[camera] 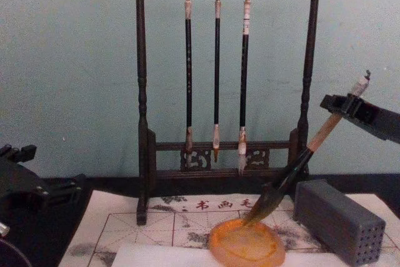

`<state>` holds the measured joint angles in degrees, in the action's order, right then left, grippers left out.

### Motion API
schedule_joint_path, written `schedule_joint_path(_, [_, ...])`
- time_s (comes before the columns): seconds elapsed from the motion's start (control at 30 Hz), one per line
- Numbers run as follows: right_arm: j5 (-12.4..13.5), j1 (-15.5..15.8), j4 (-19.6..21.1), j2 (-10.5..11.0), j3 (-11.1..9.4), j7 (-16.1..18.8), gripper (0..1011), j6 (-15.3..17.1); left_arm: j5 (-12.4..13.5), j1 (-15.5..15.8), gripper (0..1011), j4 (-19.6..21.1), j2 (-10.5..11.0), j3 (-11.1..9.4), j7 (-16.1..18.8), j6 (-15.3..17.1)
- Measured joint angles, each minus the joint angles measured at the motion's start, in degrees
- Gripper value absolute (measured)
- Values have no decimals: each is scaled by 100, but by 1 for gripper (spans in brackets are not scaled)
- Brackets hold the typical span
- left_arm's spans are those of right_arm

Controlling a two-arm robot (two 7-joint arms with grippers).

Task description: Pick up the brush from the inkstone, write on the paper, then place the brush back to its original position.

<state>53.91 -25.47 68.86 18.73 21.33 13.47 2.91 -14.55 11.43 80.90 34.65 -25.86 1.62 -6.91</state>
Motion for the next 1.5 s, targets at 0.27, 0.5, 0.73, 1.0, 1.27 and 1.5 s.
schedule_joint_path(0.27, [-192,124,208,36,-123,-76,187,-59,0,0,1001,0,0,0,0,0])
schedule_joint_path(0.5, [-338,276,502,128,-197,-26,187,-89,0,0,1001,0,0,0,0,0])
schedule_joint_path(0.73, [-475,480,959,398,-144,515,187,15,0,0,1001,0,0,0,0,0])
schedule_joint_path(1.0, [-591,651,1397,712,3,1229,187,5,0,0,1001,0,0,0,0,0])
schedule_joint_path(1.27, [-687,714,1684,954,225,1779,187,-58,0,0,1001,0,0,0,0,0])
schedule_joint_path(1.5, [-865,604,1711,1024,498,2071,187,-103,0,0,1001,0,0,0,0,0])
